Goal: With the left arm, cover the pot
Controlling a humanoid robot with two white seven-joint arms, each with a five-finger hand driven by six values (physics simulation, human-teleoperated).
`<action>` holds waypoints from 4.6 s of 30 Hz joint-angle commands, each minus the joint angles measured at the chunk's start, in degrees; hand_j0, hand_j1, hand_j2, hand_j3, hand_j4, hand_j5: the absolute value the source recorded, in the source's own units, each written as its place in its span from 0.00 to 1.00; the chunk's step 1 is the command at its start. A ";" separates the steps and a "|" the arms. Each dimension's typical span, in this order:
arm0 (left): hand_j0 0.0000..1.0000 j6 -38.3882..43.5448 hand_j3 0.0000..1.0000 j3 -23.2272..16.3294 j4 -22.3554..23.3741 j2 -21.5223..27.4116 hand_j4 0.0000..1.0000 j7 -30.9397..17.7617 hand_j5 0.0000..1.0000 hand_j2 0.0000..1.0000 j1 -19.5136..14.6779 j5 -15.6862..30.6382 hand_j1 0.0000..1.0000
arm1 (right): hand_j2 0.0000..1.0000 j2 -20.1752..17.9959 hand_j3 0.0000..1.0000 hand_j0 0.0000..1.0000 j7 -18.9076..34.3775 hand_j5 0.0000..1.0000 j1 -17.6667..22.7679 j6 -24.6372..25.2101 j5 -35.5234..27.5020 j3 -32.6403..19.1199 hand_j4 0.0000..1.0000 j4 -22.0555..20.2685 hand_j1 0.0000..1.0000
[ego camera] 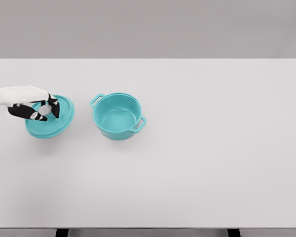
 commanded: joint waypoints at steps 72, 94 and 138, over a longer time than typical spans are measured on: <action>0.56 2.32 0.56 -4.12 -4.69 -17.51 0.56 0.01 0.56 0.56 -6.77 -8.44 0.56 | 1.00 -0.01 1.00 1.00 0.02 1.00 0.00 -0.01 -0.02 0.01 1.00 0.00 1.00; 0.63 2.23 0.63 -4.73 -4.69 -18.30 0.63 0.01 0.63 0.63 -6.86 -8.44 0.63 | 1.00 -0.01 1.00 1.00 0.02 1.00 0.00 -0.01 -0.02 0.01 1.00 0.00 1.00; 1.00 -6.38 1.00 -4.56 1.91 0.42 1.00 0.01 1.00 1.00 -8.97 -7.82 1.00 | 1.00 -0.01 1.00 1.00 0.02 1.00 0.00 -0.01 -0.02 0.01 1.00 0.00 1.00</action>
